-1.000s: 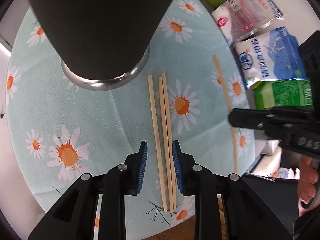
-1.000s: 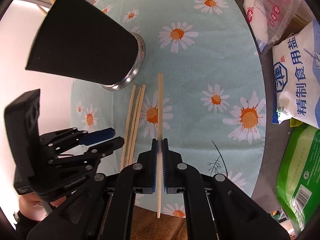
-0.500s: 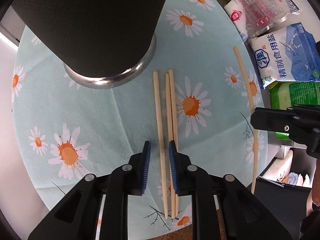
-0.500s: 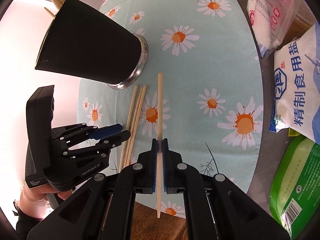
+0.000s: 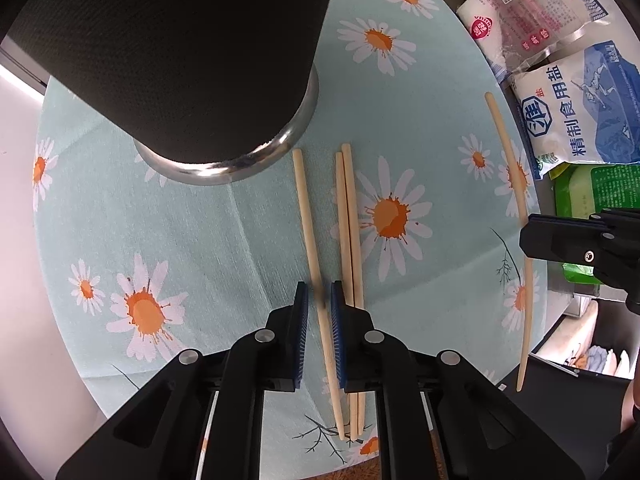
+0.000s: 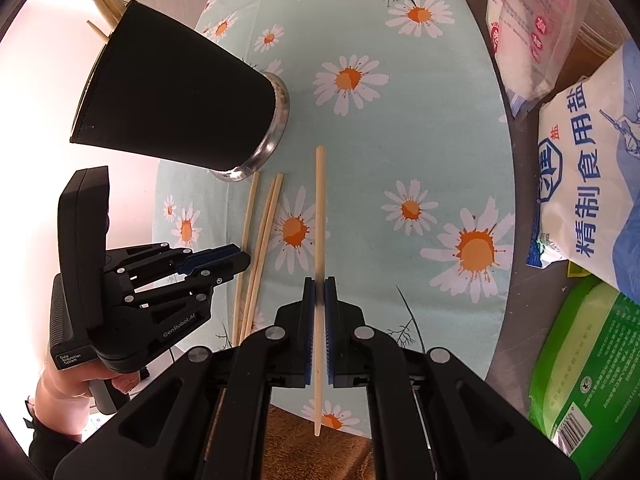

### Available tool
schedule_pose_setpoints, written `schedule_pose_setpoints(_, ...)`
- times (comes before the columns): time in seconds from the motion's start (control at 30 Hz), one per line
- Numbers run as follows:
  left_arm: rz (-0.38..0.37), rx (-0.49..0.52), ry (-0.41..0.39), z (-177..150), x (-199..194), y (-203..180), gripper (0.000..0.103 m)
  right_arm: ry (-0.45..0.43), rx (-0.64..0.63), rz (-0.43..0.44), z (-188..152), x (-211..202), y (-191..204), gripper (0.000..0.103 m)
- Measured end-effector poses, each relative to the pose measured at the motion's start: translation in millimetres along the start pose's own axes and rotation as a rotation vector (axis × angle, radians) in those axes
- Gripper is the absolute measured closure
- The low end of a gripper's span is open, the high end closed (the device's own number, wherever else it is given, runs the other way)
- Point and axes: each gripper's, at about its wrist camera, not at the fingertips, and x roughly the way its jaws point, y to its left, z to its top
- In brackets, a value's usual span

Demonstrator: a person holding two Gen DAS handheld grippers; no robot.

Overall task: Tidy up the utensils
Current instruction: 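Close the left gripper on a chopstick while the right gripper holds its own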

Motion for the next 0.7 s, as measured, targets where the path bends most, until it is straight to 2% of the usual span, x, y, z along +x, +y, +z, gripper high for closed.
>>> schedule_pose_setpoints(0.1, 0.013, 0.008, 0.003, 1.0, 1.6, -5.3, 0.093, 0.003, -0.002, 0.004, -0.6, 0.6, -0.2, 0.097)
schedule_pose_setpoints(0.2, 0.034, 0.012, 0.006, 1.2, 1.7, -8.4, 0.097, 0.006, -0.004, 0.009, -0.8, 0.2, -0.9, 0.097)
schedule_pose_setpoints(0.4, 0.009, -0.014, 0.01, 2.3, 1.9, -3.1, 0.098, 0.006, -0.011, 0.016, 2.3, 2.4, 0.7, 0.097)
schedule_pose_setpoints(0.57, 0.017, 0.002, 0.004, 2.3, 2.2, -5.5, 0.099, 0.013, -0.021, 0.025, 2.4, 3.8, 3.5, 0.097)
schedule_pose_setpoints(0.7, -0.036, -0.043, 0.014, 1.1, 2.0, 12.3, 0.099, 0.015, -0.025, 0.025, 3.4, 3.2, 5.3, 0.097)
